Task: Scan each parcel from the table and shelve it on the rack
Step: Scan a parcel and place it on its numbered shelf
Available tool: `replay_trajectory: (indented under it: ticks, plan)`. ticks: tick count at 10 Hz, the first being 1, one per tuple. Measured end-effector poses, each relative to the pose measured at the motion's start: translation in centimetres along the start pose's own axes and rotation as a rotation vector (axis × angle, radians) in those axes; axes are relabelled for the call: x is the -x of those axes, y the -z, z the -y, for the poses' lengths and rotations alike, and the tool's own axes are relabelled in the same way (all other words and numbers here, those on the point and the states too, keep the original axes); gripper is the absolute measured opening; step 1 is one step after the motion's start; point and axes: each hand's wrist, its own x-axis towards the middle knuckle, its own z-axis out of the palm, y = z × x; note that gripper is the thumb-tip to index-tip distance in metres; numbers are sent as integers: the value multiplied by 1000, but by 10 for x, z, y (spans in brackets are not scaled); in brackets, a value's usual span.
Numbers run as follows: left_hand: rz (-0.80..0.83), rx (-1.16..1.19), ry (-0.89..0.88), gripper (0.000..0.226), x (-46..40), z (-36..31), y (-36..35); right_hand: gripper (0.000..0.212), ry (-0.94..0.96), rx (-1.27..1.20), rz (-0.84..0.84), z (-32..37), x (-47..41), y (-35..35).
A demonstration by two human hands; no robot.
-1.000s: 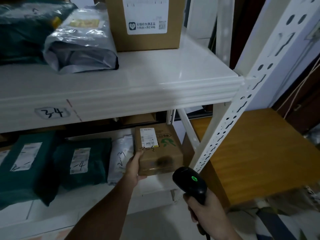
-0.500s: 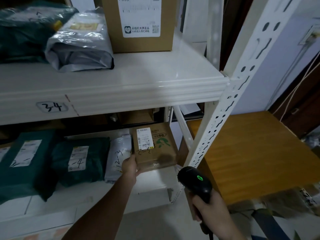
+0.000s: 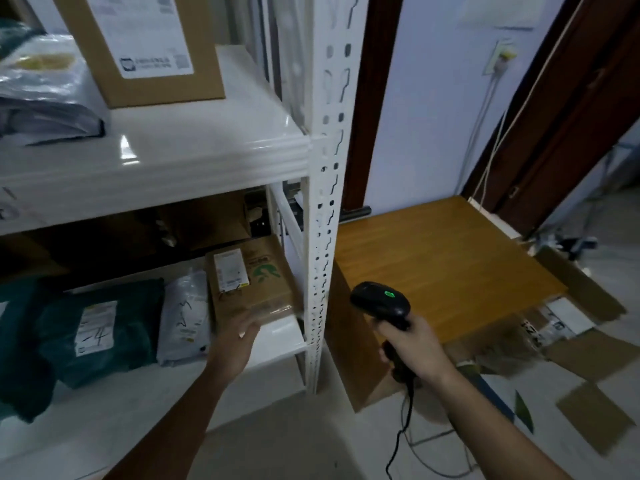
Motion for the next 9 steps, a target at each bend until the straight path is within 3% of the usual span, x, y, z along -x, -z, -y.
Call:
replay_trajectory:
  ticks: [1,2,4,5,6,7,8,9]
  plan:
    - [103,-116,7,46,-7,9,-1,24,-31,18,-98,-14,-30,27]
    - [85,-206,62,50,-14,16,-4,20,-32,50,-143,-20,-55,43]
    - [43,-371,123,34,-28,14,-12,42,-16,154,-115,-47,-156,75]
    - [-17,-326,26,29,-43,1,-15,46,-34,194,-61,-74,-212,85]
    - [-49,-331,-70,34,-52,-10,-20,36,-81,216,-34,-96,-245,92]
    - [-18,-409,-51,42,-74,-1,-22,34,-217,266,-6,-125,-281,91]
    - [-99,-474,-91,58,-64,-35,-34,35,-292,241,-9,-138,-297,86]
    - [-58,-537,-46,60,-61,-57,-47,36,-372,252,6,-146,-316,77]
